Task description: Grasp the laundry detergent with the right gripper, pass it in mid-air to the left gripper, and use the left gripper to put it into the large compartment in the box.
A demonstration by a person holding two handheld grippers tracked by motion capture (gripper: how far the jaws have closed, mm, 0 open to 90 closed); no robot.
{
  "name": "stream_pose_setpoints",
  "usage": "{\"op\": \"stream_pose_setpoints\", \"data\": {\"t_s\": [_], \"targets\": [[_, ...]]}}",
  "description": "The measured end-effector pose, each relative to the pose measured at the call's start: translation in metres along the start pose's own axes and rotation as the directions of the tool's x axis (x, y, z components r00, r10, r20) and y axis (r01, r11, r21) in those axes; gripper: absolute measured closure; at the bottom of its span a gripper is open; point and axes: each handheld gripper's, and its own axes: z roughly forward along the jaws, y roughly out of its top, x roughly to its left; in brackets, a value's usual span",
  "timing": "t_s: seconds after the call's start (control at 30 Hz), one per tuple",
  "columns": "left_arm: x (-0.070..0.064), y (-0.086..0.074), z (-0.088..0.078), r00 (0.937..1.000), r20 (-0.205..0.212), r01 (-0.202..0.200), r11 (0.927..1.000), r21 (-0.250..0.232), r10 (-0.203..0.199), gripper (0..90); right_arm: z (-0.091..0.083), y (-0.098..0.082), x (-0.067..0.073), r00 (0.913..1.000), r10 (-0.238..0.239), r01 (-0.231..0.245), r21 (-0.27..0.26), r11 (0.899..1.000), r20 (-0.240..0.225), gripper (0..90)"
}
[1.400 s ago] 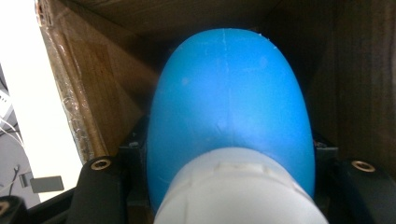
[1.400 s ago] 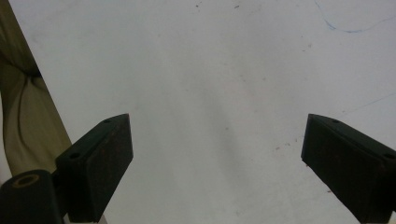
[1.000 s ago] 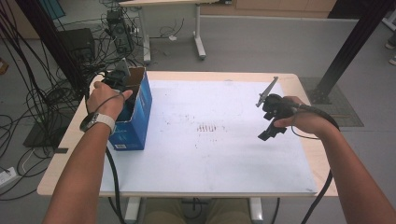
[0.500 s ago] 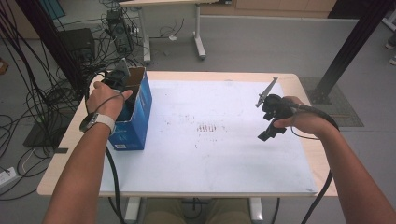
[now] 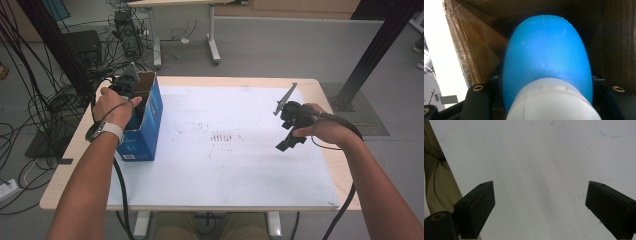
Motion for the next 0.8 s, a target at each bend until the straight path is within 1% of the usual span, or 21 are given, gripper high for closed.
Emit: {"op": "stream_pose_setpoints", "data": {"t_s": [0.53, 0.8], "targets": [[-0.0004, -0.0010, 0.0001, 1.0000, -0.001, 0.000, 1.0000, -0.008, 0.000, 37.6, 0.0006, -0.0007, 0.0007, 1.0000, 0.001, -0.001, 0.001, 1.000, 0.001, 8.9], [-0.0010, -0.0005, 0.0000, 1.0000, -0.003, -0.002, 1.0000, -0.004, 0.002, 37.6, 0.0008, -0.0007, 0.0010, 1.0000, 0.000, 0.000, 0.002, 1.000, 0.000, 8.9]]}}
